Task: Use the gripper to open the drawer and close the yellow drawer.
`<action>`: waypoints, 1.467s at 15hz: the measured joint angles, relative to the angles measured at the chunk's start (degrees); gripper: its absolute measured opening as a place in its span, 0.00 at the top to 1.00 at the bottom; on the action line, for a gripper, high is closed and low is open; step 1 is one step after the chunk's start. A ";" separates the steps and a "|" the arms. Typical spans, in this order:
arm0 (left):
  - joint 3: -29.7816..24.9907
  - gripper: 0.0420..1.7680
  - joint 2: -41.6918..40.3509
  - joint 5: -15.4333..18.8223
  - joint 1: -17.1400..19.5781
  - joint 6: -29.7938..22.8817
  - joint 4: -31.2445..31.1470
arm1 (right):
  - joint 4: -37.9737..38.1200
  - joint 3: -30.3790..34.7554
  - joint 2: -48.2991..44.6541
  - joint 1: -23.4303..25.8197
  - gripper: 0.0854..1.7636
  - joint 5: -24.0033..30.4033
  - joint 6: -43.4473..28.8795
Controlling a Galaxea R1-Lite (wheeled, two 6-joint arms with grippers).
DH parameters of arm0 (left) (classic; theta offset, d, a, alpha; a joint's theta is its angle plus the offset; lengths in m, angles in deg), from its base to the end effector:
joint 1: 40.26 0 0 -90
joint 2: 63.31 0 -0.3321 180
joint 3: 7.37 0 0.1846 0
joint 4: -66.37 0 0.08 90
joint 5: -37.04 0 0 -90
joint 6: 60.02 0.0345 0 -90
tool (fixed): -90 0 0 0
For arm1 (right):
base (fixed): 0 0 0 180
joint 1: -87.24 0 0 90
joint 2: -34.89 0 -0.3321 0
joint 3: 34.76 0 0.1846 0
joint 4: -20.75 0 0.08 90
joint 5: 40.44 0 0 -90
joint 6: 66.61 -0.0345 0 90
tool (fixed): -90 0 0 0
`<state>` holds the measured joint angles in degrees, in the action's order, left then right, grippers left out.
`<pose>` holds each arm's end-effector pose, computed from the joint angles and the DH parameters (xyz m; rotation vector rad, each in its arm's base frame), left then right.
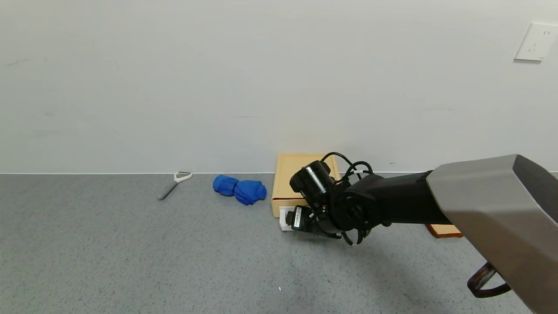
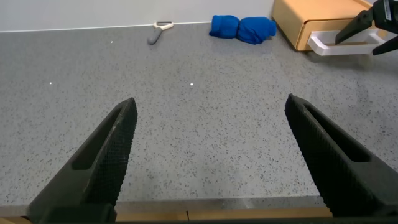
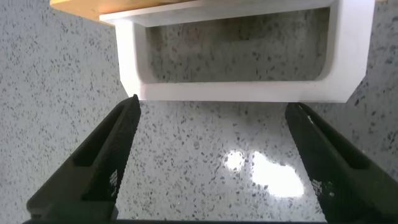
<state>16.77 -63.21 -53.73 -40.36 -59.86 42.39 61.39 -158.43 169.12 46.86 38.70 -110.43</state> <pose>-0.0490 0.0005 0.0759 0.0028 -0.0010 0.0117 0.3733 0.3089 0.1154 0.3171 0.9324 0.1413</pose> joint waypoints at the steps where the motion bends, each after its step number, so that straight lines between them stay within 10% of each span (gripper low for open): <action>1: 0.00 0.03 0.00 0.02 0.00 0.02 0.00 | 0.00 -0.50 0.33 0.20 0.03 -0.02 0.55; 12: 0.00 0.03 0.00 0.02 0.00 0.02 0.00 | 2.18 -1.33 -1.40 0.24 0.03 0.04 1.02; 22: 0.00 0.03 0.00 0.00 0.00 0.02 0.00 | 12.90 8.46 -29.42 1.71 0.03 1.99 14.56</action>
<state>16.77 -63.21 -53.73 -40.36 -59.84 42.39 74.29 -149.97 139.70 48.57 40.69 -95.88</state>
